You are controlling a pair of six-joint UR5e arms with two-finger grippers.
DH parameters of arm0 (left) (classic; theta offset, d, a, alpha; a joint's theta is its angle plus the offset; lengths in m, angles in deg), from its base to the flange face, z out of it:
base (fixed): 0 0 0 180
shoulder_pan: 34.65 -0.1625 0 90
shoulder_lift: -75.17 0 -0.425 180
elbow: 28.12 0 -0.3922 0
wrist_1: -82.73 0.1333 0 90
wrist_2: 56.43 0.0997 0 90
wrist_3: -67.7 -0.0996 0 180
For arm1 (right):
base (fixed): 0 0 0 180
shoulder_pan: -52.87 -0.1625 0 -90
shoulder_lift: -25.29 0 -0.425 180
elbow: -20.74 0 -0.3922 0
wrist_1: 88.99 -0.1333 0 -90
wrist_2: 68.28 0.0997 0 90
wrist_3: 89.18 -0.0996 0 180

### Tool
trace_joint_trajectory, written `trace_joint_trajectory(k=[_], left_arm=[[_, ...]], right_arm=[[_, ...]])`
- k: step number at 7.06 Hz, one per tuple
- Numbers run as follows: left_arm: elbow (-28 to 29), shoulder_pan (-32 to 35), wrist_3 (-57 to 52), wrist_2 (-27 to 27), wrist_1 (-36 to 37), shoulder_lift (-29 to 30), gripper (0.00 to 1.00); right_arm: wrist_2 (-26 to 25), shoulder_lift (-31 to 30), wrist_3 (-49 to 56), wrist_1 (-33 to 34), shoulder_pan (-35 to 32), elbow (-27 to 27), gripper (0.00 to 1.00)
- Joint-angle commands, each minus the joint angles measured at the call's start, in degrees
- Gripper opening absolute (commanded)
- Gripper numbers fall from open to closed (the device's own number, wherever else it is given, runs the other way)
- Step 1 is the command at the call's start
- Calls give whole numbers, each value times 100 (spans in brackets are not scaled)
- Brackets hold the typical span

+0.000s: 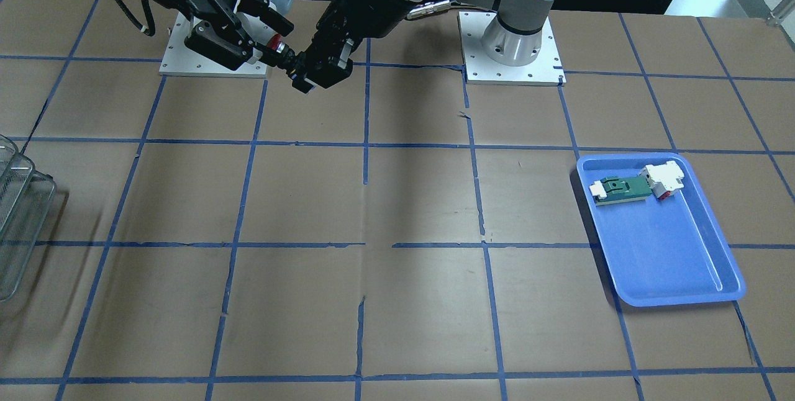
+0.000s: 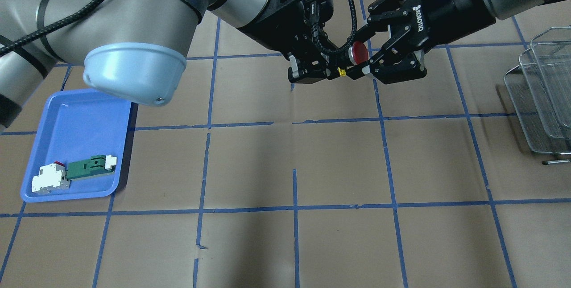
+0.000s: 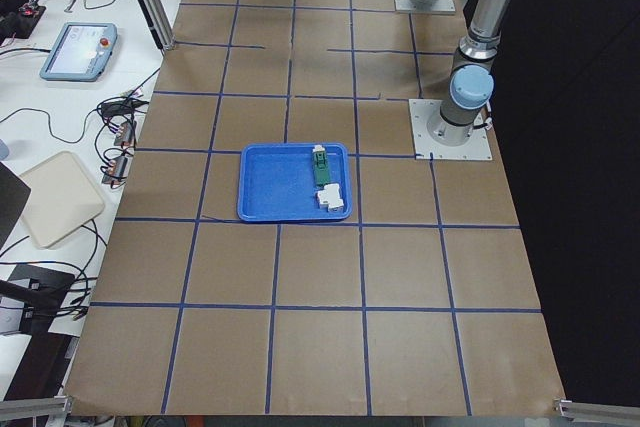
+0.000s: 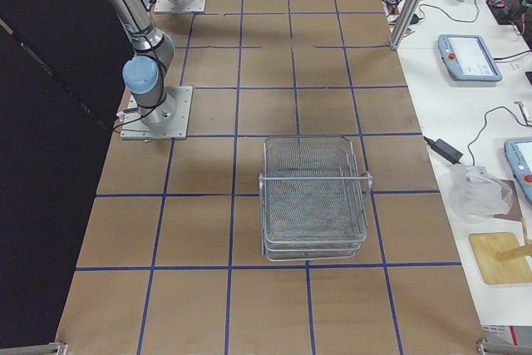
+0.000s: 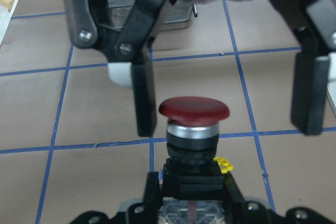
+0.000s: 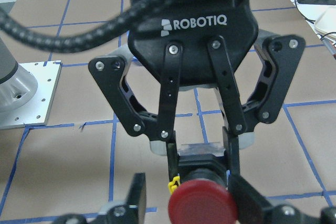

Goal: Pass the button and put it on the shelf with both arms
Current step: 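Close the right gripper on the red button's base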

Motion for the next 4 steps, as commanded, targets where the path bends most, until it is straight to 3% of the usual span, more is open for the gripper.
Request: trace_joint_trajectory(k=[1,2,3,4], left_arm=[[0,-4,0,9,8,-11,0],[0,-4,0,9,17,-11,0],[0,-4,0,70,52,-37,32],[0,-4,-17,166,43,-90,99]], right_arm=[[-30,-7,9,435,0,3,0],[-21,-7,27,438,0,3,0],[-21,2,27,446,0,3,0],[-21,2,36,447,0,3,0]])
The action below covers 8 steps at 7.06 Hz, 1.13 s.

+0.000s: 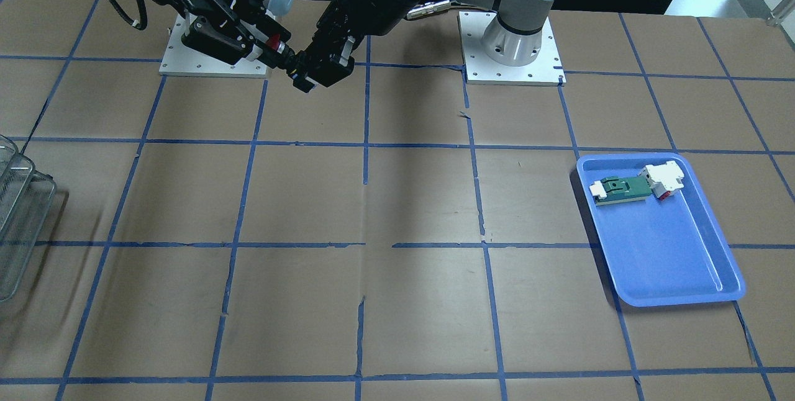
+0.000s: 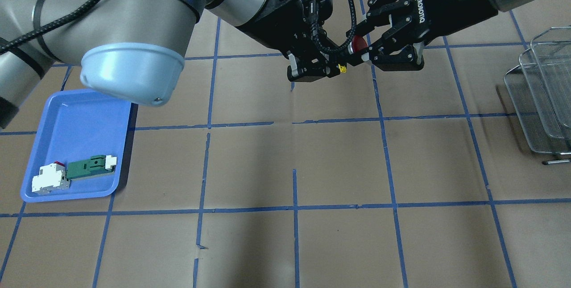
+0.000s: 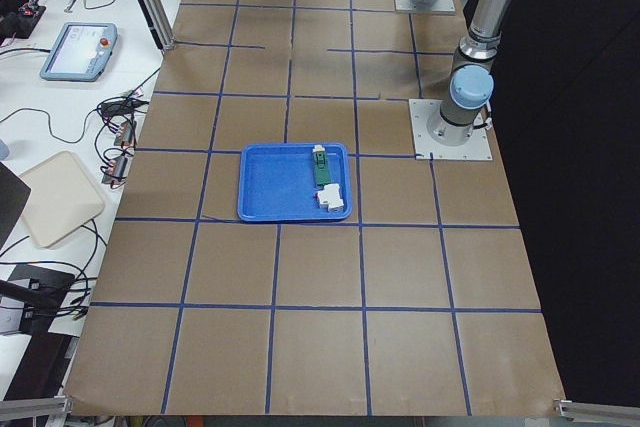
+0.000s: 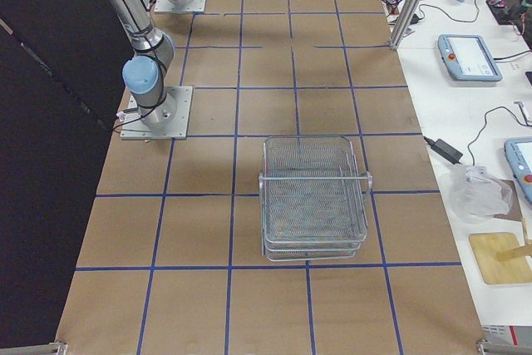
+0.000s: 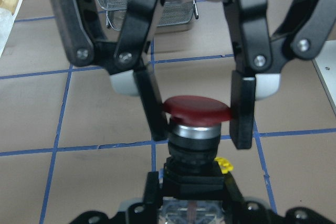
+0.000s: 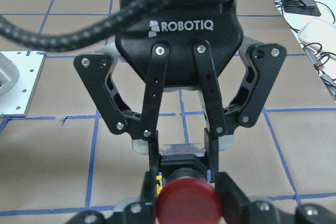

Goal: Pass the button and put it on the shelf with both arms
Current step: 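Carry the button to the basket with the right gripper while the left withdraws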

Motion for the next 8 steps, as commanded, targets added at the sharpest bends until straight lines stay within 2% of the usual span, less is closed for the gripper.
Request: trace_joint_trajectory(k=[1,3,4,5,6,7,8], left_arm=[[1,0,-13,257,8,-75,100],[1,0,-4,276,-9,-101,100],[9,-52,239,590,-53,-145,100],[1,-79,807,1210,-175,-171,100],[-8,-114,1196,1504,-463,-154,100],[-52,-132,1426,2194,-675,-154,100],[-244,-202,1559,2584,-1025,-215,100]], right_arm=[[8,4,9,13,9,0,0],[8,13,9,4,9,0,0],[8,30,9,12,9,0,0],[-27,48,18,13,131,0,0],[-428,74,87,21,445,0,0],[-823,187,227,13,1110,0,0],[-1332,371,438,56,1812,26,0]])
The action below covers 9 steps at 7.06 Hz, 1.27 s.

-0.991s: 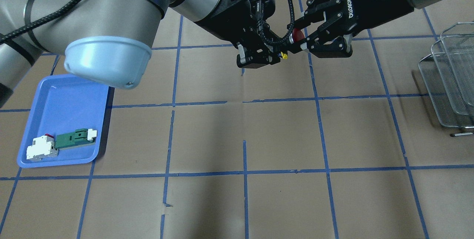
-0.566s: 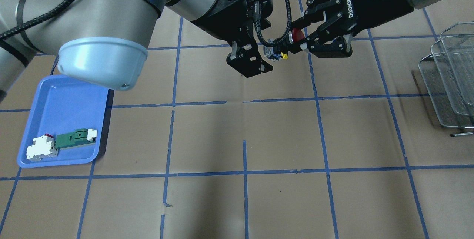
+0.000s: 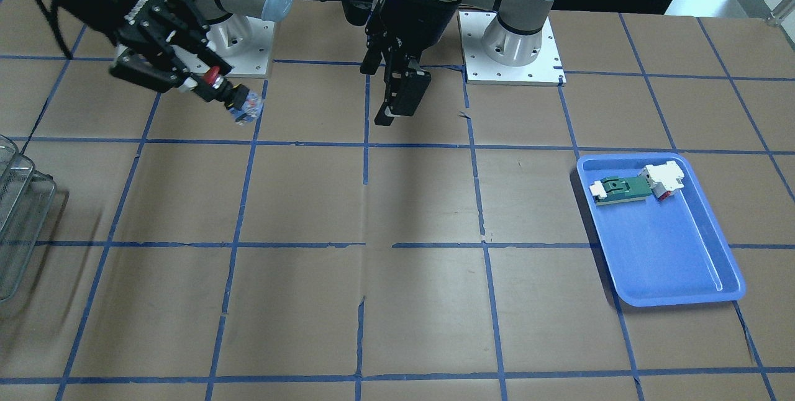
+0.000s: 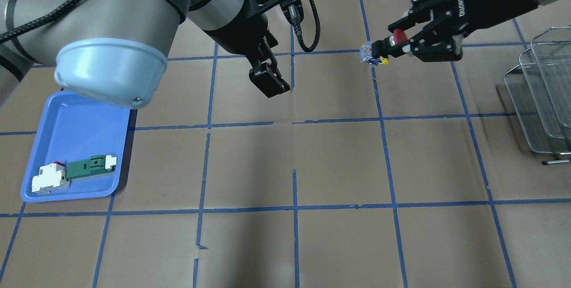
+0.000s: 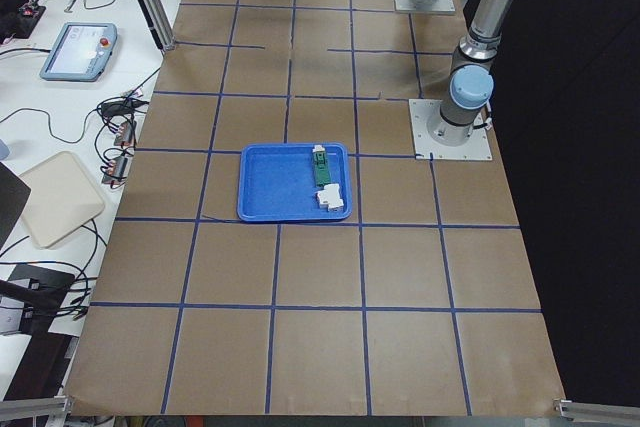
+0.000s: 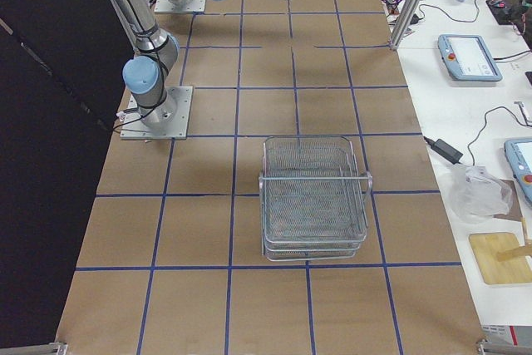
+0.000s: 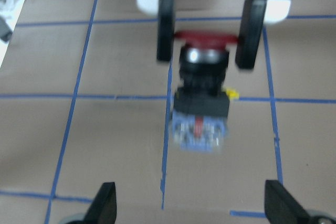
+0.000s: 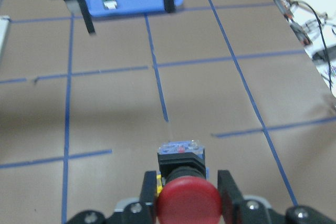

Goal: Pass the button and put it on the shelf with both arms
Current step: 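Carry the button to the basket with the right gripper while the left withdraws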

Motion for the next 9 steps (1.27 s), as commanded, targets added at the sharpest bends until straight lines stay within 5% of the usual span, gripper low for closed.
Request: trace_joint_trajectory(k=[1,3,5,9], left_arm=[[-285,-282,414,598,-409,-54,100],[-304,-808,785,1086,-514,-308,100],[-365,-1135,820,2623,-839,-476,100],[-593,-1259,3292,2646,-823,-529,100]], right_arm=[[-1138,541,772,502,1424,63,0],[-1653,1567,1669,1345,2419,569,0],[-2128,2335,2182,1412,2519,1405,0],[-2602,2601,2158,1324,2915,1400,0]])
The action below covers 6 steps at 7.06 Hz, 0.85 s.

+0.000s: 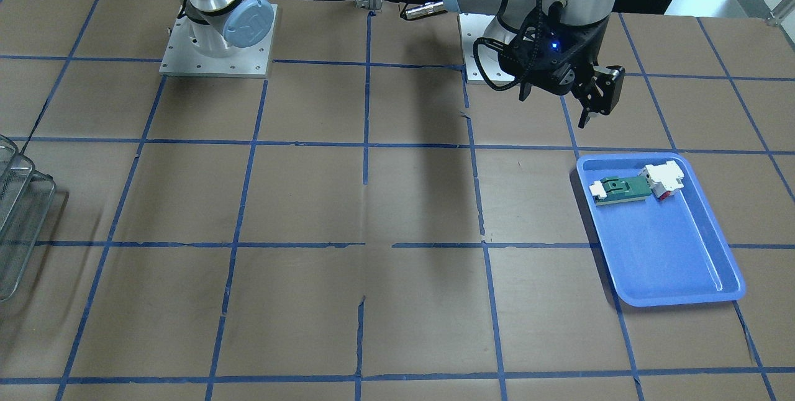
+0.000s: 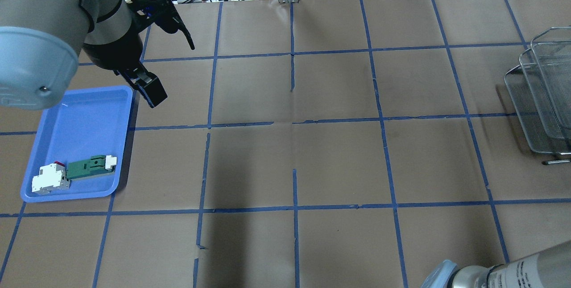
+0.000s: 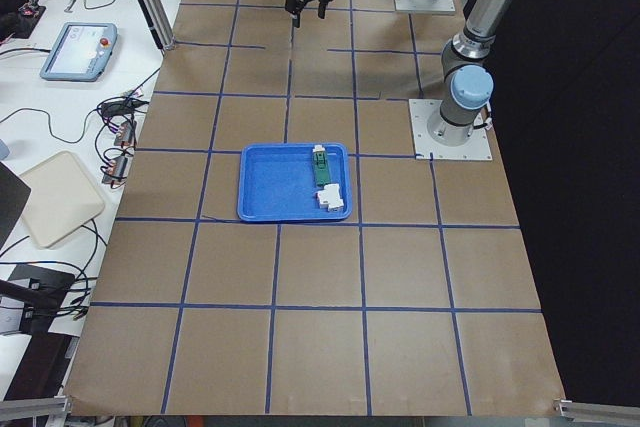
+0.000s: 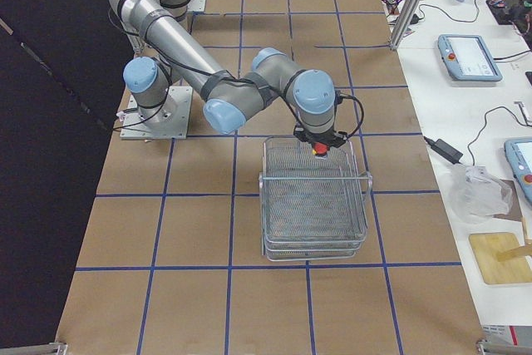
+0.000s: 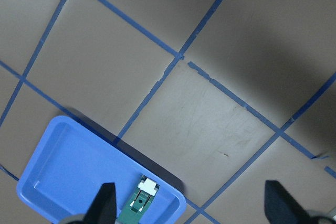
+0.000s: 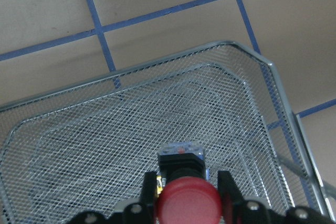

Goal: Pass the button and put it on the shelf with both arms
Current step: 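Lower the red button into the mesh basket and open the right gripper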

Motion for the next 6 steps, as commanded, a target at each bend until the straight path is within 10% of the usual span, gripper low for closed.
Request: trace_joint_trajectory(k=[1,3,6], left_arm=[[-130,-13,1576,-11,14,-10,100],[-43,-4,2304,-72,75,68,100],[-25,-13,3052,-422,277,122,100]], right_arm=[[-224,30,-31,-26,21,-31,19],[-224,-58,-214,-384,13,-67,67],[-215,-425,-540,-650,-49,-58,88]])
